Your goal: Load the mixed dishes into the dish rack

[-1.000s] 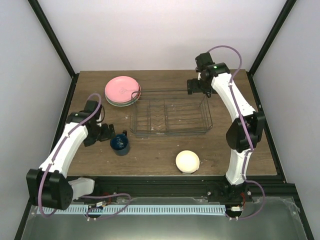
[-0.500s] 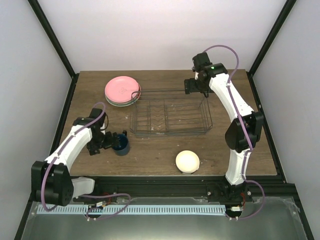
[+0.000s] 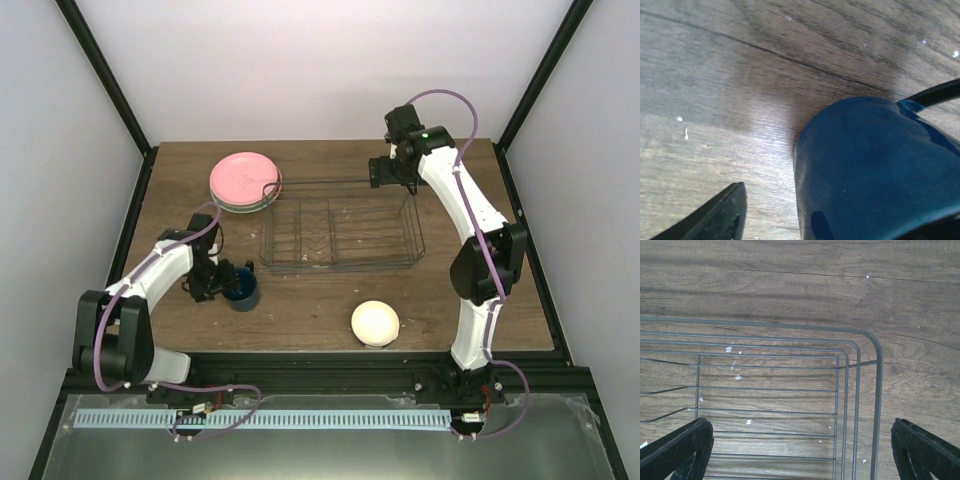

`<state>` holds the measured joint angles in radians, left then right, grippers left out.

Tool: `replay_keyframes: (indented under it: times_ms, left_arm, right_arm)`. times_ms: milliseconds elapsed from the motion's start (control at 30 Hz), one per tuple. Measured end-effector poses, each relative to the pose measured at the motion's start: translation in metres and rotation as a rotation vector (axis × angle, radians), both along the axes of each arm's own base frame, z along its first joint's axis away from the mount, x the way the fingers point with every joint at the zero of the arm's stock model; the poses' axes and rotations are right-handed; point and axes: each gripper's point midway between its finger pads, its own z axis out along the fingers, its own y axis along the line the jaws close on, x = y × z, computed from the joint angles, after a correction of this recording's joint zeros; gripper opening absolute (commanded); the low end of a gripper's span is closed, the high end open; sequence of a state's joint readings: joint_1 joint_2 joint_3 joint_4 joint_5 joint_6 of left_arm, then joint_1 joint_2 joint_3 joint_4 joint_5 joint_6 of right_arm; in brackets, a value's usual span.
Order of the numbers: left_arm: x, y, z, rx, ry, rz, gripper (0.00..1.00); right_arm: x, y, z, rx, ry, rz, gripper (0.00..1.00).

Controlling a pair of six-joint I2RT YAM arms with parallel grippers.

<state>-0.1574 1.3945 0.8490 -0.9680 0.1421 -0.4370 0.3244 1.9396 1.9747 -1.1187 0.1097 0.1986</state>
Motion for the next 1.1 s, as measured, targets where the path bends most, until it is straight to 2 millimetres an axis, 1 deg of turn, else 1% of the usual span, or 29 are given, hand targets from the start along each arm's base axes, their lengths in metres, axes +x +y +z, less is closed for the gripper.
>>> replay_keyframes:
  times_ms: [133,200,300,400,467,633,733,800,867,933,1033,1100]
  left_arm:
    - [0.002,-0.001,-0.001,-0.006,-0.003,0.001,0.42]
    - [0.003,-0.003,-0.002,-0.012,-0.002,-0.003,0.31]
    - [0.004,-0.005,-0.003,-0.023,0.000,-0.006,0.18]
    - [0.006,-0.006,-0.002,-0.027,0.000,-0.014,0.11]
    - [0.007,-0.005,-0.003,-0.021,0.000,-0.014,0.01]
    - [0.005,-0.005,-0.003,-0.017,0.012,-0.027,0.00]
    - [0.007,-0.005,0.003,-0.016,0.004,-0.037,0.00]
    - [0.011,-0.005,0.012,-0.018,-0.025,-0.050,0.00]
    - [0.020,-0.006,0.031,-0.023,-0.089,-0.063,0.00]
    - [0.031,-0.006,0.056,-0.022,-0.174,-0.078,0.00]
    - [0.054,-0.003,0.106,0.005,-0.340,-0.101,0.00]
    - [0.065,-0.001,0.134,0.023,-0.430,-0.116,0.00]
  right_arm:
    - [0.000,0.000,0.000,-0.002,0.000,0.001,0.98]
    - [0.000,-0.001,0.000,-0.006,-0.001,0.002,0.98]
    - [0.003,0.000,0.001,-0.009,-0.006,0.004,0.98]
    - [0.007,0.001,0.000,-0.013,-0.009,0.013,0.98]
    - [0.009,0.002,-0.001,-0.014,-0.009,0.017,0.98]
    - [0.009,0.003,-0.002,-0.013,-0.005,0.022,0.98]
    - [0.009,0.005,-0.002,-0.004,-0.003,0.028,0.99]
    - [0.009,0.007,-0.002,0.008,-0.004,0.038,0.99]
    - [0.009,0.011,-0.002,0.025,-0.004,0.050,0.99]
    - [0.010,0.016,-0.001,0.045,-0.007,0.065,0.99]
    - [0.009,0.025,0.002,0.082,-0.009,0.095,0.98]
    - [0.008,0.033,0.005,0.113,-0.010,0.117,0.95]
